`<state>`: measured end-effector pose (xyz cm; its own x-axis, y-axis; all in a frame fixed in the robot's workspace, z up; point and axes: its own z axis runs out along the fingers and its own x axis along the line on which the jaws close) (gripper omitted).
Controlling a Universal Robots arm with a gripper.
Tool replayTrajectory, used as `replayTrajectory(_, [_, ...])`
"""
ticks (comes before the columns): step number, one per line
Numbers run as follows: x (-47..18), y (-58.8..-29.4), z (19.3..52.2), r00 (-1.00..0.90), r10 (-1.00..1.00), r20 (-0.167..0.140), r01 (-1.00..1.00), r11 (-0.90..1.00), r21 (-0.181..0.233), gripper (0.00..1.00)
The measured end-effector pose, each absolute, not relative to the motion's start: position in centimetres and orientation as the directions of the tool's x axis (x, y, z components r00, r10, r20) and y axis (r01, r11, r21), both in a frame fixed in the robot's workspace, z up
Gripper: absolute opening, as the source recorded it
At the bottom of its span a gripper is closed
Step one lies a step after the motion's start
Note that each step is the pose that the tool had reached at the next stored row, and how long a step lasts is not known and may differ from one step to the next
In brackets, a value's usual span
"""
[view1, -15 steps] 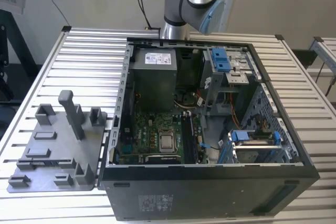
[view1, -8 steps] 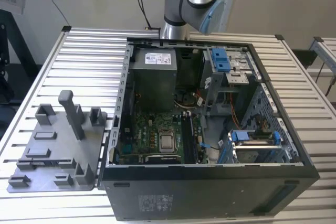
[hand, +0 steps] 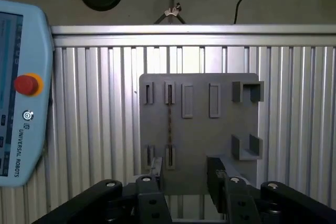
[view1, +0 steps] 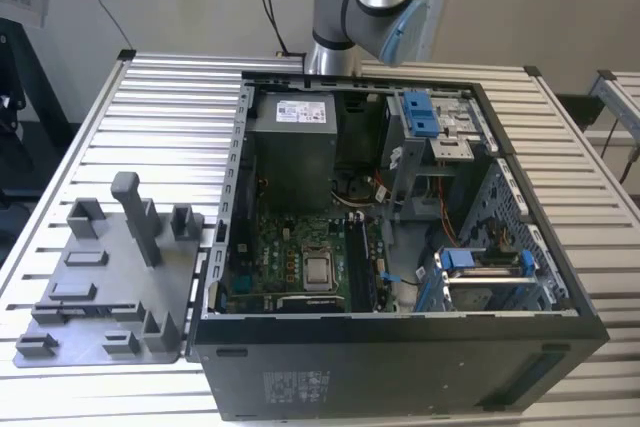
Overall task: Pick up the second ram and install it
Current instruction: 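Pick up the second ram and move it above second insertion slot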
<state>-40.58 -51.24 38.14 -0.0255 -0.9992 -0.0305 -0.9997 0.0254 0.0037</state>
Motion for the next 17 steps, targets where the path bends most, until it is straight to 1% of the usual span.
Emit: replayTrajectory(17, [-40.58,-51.24,37.81,-0.025,-0.999,-0.028,-1.000,0.025,0.003,0.48])
